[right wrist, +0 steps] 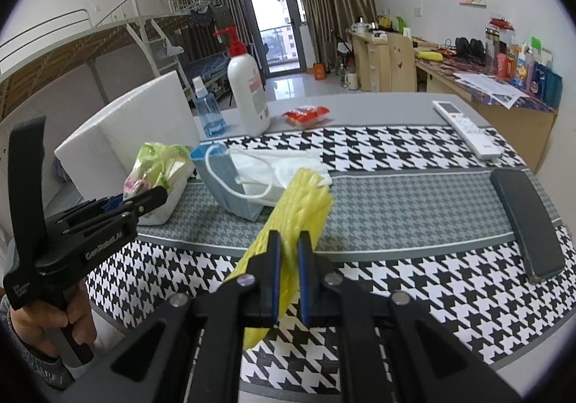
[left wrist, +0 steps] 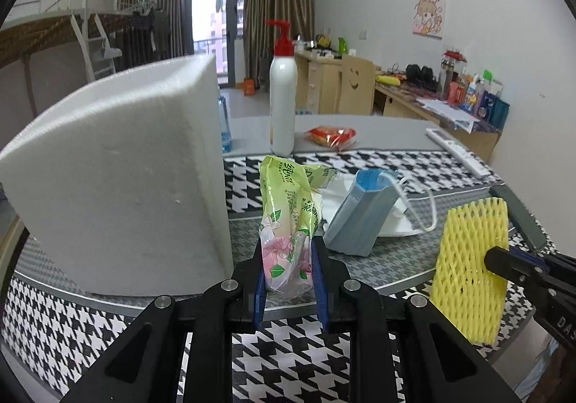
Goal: Organize soft objects
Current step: 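Carry the wipe pack over the foam box with the left gripper while the right gripper lifts the mesh sleeve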
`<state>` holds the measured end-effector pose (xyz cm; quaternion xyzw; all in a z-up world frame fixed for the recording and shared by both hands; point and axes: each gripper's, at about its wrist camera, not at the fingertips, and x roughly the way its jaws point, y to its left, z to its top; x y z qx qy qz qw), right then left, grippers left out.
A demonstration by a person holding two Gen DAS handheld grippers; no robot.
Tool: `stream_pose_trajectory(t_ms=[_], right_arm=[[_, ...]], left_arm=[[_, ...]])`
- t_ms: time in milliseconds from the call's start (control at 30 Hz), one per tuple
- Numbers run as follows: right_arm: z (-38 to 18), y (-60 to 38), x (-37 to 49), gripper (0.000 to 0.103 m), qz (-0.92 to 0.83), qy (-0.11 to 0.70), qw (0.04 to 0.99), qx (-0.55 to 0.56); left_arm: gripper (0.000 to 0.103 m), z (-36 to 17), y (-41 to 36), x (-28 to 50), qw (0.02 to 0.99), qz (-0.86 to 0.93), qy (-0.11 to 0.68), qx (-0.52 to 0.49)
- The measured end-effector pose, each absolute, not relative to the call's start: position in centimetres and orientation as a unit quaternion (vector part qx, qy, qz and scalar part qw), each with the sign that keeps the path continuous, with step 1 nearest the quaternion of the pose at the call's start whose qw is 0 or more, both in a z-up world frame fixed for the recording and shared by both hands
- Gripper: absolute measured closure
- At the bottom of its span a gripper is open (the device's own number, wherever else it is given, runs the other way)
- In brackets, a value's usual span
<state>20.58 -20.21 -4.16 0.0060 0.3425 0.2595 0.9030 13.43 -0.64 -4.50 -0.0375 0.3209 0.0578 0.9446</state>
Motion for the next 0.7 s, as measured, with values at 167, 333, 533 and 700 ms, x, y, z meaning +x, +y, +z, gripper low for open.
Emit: stream_pose_trajectory(t_ms=[167,333,533,700], right_arm=[[-3.4,-20.4,20.3,0.092,0.26,0.33,0.908,0.008],[-2.7,-20.5,19.8,0.092,0.259,0.318,0.912,0.01],[-1.9,-20.6,19.5,0.092,0.258,0.307,0.916,0.01],[-1.4,-20.6,19.3,0.092,0.258,0.301,0.918,0.013]], left_arm=[[0.079,-3.3,-0.6,12.4,0.954,0.058,0.293,-0.026],[0.079,-2.3,-0.8,11.6,0.962,0.047,0.268,-0.017],[0.079,-1.7,-0.7,10.7,0.967,0.054,0.25,-0.006],[0.079,-1.1,-0.4,10.1,0.969,0.049,0.241,-0.005]])
